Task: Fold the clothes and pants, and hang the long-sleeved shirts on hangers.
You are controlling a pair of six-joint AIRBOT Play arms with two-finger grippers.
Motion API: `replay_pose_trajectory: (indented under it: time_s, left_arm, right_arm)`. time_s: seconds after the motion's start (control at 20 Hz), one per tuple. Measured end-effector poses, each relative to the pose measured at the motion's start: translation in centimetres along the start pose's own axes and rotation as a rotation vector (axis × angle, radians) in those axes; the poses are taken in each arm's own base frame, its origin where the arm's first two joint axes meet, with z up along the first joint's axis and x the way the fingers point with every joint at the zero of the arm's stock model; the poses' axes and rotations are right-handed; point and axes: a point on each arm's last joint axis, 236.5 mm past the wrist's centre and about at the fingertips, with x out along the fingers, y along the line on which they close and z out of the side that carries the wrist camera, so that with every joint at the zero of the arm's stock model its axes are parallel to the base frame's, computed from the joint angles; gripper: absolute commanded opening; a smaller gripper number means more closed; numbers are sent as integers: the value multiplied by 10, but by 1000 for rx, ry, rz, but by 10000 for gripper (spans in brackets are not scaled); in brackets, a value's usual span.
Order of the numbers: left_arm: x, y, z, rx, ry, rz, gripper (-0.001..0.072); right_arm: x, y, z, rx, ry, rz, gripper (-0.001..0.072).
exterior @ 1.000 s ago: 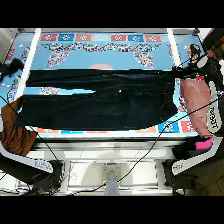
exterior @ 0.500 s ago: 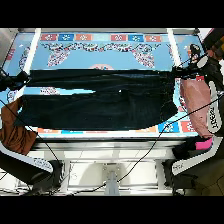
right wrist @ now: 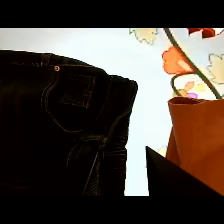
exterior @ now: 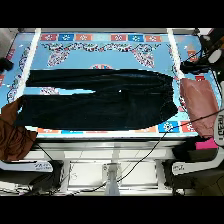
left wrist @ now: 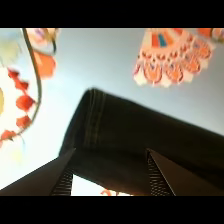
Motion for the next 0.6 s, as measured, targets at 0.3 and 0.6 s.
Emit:
replay_pose_trajectory:
  time_s: [0.3, 0.6]
  left_arm:
    - [-103, 20, 54, 55, -154, 87, 467]
    - [-125, 22, 28, 26, -62, 62, 466]
  right_arm:
    - [-90, -19, -47, -55, 41, -61, 323]
    - [-115, -12, -167, 114, 104, -52, 570]
